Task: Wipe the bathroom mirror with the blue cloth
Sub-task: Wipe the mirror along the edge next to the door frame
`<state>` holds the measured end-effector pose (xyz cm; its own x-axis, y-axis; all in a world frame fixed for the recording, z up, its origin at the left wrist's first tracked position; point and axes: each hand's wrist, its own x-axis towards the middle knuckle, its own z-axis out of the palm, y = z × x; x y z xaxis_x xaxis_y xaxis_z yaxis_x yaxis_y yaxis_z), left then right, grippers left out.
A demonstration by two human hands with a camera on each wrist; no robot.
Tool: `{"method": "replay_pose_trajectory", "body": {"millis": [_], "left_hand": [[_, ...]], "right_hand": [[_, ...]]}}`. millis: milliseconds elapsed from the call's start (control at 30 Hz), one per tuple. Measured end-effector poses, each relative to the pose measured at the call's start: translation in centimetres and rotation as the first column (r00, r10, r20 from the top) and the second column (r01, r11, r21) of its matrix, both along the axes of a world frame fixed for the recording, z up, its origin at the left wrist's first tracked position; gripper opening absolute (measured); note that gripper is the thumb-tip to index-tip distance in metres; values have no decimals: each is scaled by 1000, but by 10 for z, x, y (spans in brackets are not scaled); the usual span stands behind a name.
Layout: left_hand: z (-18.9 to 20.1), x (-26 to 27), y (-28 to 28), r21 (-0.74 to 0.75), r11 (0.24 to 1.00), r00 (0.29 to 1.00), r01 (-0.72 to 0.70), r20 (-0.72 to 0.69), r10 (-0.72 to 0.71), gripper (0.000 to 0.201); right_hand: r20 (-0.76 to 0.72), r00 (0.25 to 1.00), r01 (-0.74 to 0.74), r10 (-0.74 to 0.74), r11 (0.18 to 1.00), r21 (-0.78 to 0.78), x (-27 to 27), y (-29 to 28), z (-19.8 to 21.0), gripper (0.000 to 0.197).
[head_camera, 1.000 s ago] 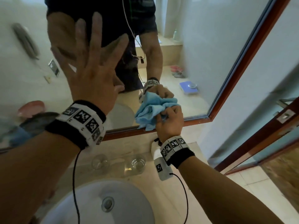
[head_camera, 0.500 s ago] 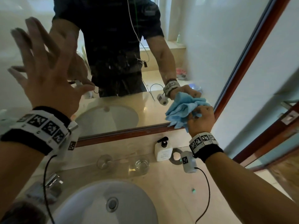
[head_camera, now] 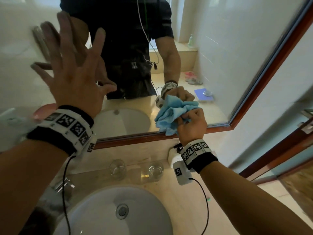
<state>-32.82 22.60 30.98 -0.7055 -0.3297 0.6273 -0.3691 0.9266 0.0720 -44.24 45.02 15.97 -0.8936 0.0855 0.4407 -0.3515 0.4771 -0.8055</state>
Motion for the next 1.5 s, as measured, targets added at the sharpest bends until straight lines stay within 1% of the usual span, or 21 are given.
{"method": "replay_pose_trajectory", "body": {"millis": [100,200,267,333,467,533,600,700,800,900,967,1100,1167,1233,1300,1367,1500], "left_hand": [[0,3,3,-8,1000,1000,-11,-13,11,116],[-3,2,0,-15,1000,1000,-18,-18,18,116],[-4,1,-1,-18,1000,1000,-23,-12,22,115],[-3,1,-3,-14,1000,1000,-25,-11,24,115],[-4,1,-5,-1,1000,1000,-14,-11,14,114],[-5,1,-5,-1,1000,1000,-13,-1,13,114],[-5,1,-6,-6,1000,1000,-17,6,17,115],[-5,0,-7,-11,1000,1000,-20,4,20,115],[-6,0,-6,-10,1000,1000,-20,-5,20,113],[-8,0,-6,-15,1000,1000,-18,-17,18,112],[-7,0,-6,-16,1000,1000,-22,-19,21,113],[-7,0,-5,-15,1000,1000,-20,-20,19,113],[-7,1,-5,-19,1000,1000,-15,-18,15,114],[-7,1,-6,-15,1000,1000,-16,-16,16,113],[-7,1,-6,-10,1000,1000,-17,-11,17,114],[-8,0,-7,-16,1000,1000,-18,-10,18,114],[-10,-1,-8,-30,999,1000,-21,-16,20,112]], "right_hand": [[-18,998,-51,52,998,40,10,-26,1,17],[-26,998,-48,52,990,130,18,-49,0,10],[-24,999,-29,33,989,146,20,-55,-1,7],[-18,999,-25,29,988,153,19,-55,-1,7],[-30,999,-34,37,992,118,18,-49,0,10],[-40,999,-22,28,990,137,16,-43,-1,10],[-42,999,10,-4,989,147,12,-33,-1,10],[-27,997,78,-76,990,115,2,-13,-1,11],[-87,986,147,-141,987,64,-9,10,3,11],[-86,987,142,-139,989,31,-15,23,16,13],[-93,989,114,-114,993,-6,-15,22,25,14],[-182,981,56,-66,997,-59,-7,-1,54,14],[-204,978,35,-47,998,-60,-3,-17,68,15],[-217,976,18,-23,1000,-23,1,-30,75,15],[-196,981,12,-11,1000,4,2,-36,71,13],[-153,988,9,-10,1000,-2,2,-38,59,15],[-35,999,16,-13,997,70,9,-44,21,18]]}}
